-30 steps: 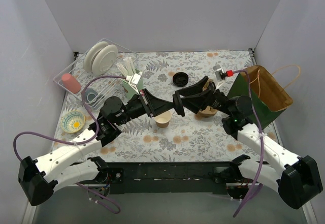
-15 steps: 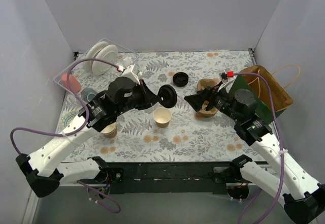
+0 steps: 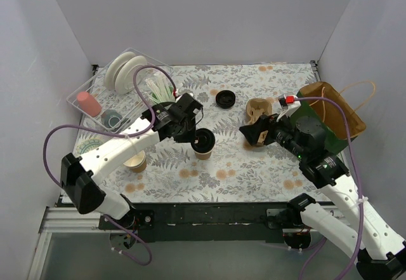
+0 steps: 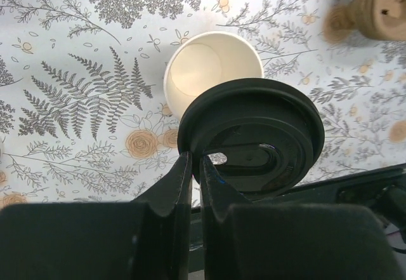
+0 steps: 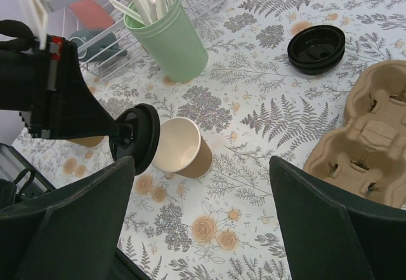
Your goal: Pack the takeout coffee
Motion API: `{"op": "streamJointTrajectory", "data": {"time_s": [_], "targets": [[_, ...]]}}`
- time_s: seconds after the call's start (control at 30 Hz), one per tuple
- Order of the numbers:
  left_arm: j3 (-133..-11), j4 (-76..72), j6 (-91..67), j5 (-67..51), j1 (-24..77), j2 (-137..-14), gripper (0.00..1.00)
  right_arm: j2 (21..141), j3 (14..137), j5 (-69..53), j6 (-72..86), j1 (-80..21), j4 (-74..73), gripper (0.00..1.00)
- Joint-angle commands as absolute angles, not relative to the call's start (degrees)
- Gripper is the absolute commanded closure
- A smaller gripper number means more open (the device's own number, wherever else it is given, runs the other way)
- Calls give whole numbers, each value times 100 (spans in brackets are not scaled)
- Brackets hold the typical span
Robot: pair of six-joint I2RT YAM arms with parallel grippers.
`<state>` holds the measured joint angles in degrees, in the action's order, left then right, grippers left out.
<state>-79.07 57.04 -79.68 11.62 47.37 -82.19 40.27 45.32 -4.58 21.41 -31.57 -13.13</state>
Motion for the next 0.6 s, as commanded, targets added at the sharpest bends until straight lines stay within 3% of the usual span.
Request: {"op": "streamJointTrajectory", "data": {"time_s": [0.0, 0.57], "targets": [[-8331, 5968, -7787, 1248, 4729, -8489, 100, 3858, 4825, -281, 1899, -3164, -1336, 6], [-8938, 6460, -7761, 1538, 4702, -9474, 100, 3858, 4781, -202, 1740, -3164, -1318, 6]]}}
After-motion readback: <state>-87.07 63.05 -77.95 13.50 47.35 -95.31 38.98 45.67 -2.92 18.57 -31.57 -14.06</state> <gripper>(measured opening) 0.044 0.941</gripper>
